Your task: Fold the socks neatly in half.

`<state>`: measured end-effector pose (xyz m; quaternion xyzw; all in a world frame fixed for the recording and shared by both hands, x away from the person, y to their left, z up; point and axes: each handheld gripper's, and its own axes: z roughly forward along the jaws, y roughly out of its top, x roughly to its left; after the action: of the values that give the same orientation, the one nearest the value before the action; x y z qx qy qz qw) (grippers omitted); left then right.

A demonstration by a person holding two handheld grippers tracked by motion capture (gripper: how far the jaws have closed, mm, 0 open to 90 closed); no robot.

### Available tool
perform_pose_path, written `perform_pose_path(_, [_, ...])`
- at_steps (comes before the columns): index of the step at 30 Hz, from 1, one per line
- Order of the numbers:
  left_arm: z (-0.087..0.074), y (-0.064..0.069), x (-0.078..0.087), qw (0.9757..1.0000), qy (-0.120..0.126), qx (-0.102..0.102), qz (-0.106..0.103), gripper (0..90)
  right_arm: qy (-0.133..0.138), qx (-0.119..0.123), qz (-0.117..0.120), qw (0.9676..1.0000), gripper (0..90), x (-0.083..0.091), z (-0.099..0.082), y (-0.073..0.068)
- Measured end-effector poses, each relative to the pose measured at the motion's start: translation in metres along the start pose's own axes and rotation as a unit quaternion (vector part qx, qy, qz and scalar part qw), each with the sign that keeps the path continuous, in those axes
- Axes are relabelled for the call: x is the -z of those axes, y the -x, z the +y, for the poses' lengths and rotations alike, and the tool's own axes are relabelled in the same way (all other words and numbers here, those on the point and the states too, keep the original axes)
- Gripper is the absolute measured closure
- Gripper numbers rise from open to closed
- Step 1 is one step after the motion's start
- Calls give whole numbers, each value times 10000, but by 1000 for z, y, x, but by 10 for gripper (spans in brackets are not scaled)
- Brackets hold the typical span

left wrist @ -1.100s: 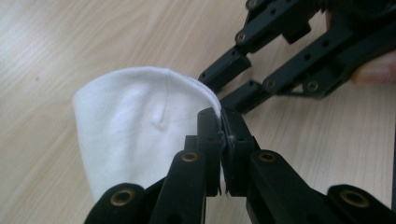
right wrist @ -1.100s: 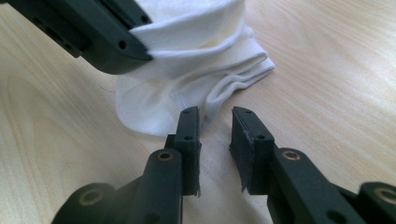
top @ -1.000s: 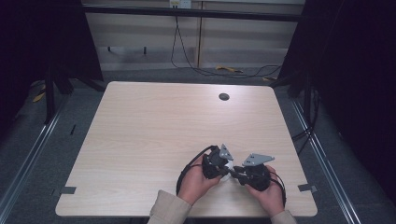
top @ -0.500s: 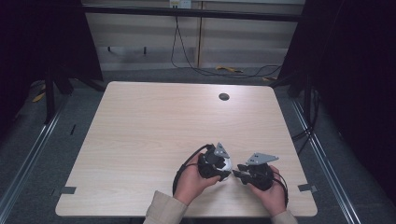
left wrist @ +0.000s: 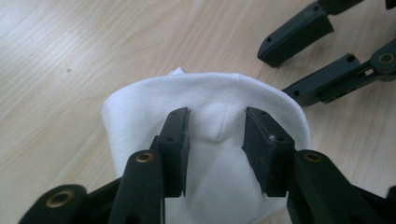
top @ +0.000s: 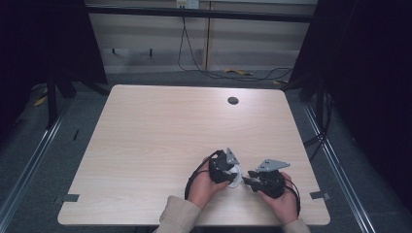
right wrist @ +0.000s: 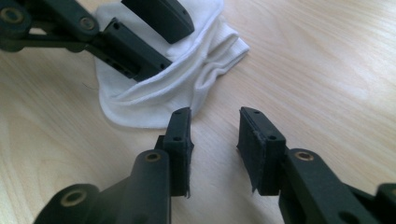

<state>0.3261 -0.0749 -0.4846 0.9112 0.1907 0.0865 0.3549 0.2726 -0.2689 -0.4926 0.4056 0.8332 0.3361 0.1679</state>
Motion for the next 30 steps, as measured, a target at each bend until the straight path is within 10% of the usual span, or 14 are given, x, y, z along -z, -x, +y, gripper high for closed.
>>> perform_pose_path(6, [1, 1, 9, 9998, 88, 167, -9, 370, 74, -71, 2, 9999, 598, 5, 1, 0])
perform_pose_path(16, [-22, -37, 47, 9945, 328, 756, 646, 407, 189, -36, 217, 9996, 554, 8, 6, -5])
perform_pose_path(30, [-32, -8, 24, 9991, -302, 207, 206, 416, -68, 17, -473, 9989, 492, -19, 20, 12])
